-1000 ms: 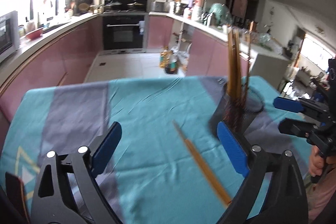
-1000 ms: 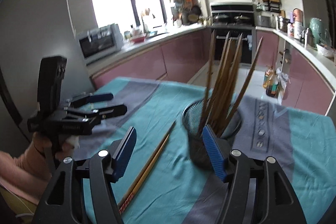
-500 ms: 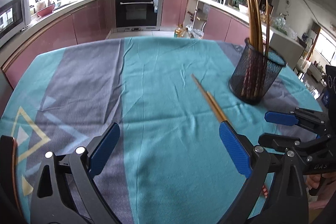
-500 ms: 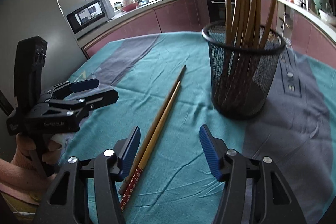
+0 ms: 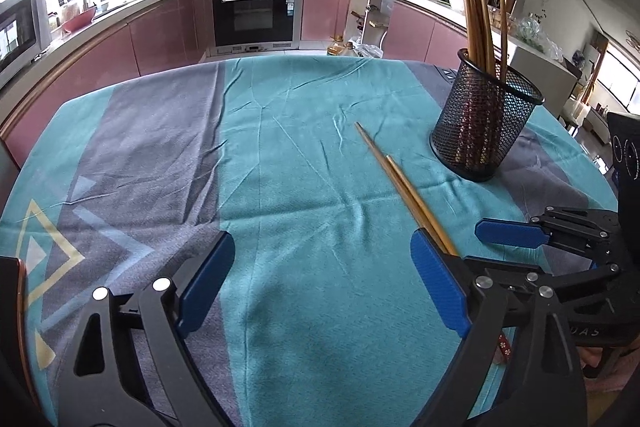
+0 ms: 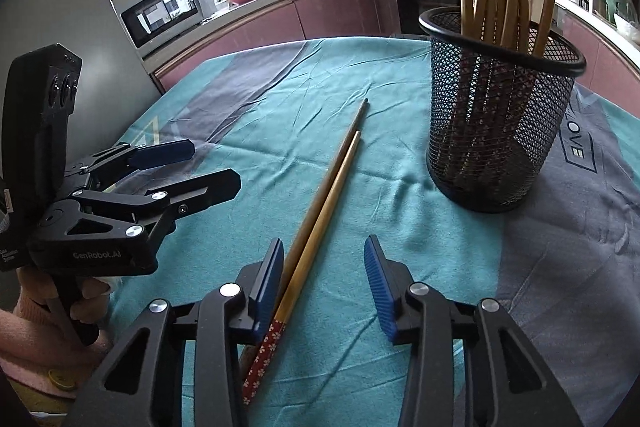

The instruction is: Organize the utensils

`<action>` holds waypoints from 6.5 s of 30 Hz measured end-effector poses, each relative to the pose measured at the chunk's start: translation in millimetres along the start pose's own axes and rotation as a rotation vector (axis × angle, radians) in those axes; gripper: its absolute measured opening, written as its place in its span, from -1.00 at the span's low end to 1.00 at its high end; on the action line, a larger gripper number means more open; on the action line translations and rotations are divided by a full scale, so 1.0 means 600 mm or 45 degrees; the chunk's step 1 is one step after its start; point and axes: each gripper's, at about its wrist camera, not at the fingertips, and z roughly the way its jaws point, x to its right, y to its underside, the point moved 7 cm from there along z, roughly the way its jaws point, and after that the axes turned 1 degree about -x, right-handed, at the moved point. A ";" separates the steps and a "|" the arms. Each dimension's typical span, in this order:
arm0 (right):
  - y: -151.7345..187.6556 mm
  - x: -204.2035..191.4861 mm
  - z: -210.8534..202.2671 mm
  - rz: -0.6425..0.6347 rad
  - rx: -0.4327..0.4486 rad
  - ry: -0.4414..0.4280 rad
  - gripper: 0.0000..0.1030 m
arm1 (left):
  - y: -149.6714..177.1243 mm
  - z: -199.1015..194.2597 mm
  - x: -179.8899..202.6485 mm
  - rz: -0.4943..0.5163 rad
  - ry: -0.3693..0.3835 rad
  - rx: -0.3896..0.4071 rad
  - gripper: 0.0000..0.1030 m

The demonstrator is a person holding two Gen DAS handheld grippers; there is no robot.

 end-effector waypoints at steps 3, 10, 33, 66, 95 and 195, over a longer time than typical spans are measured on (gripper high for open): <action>0.001 0.004 0.001 0.003 -0.005 0.013 -0.36 | 0.000 0.001 0.005 0.007 0.006 -0.002 0.70; 0.002 0.004 0.002 -0.005 -0.008 0.029 -0.37 | 0.002 0.004 0.012 0.017 0.011 -0.007 0.69; -0.007 0.033 0.005 0.022 -0.011 0.035 -0.65 | 0.001 0.047 0.072 0.112 0.075 -0.115 0.24; -0.014 0.052 0.004 0.060 -0.002 -0.019 -0.67 | 0.005 0.069 0.106 0.147 0.158 -0.182 -0.39; -0.033 0.045 0.023 0.077 -0.006 -0.039 -0.81 | 0.040 0.033 0.095 0.135 0.190 -0.193 -0.73; -0.053 0.025 0.050 -0.055 -0.049 0.106 -0.61 | -0.004 0.082 0.082 0.107 0.082 -0.194 -0.83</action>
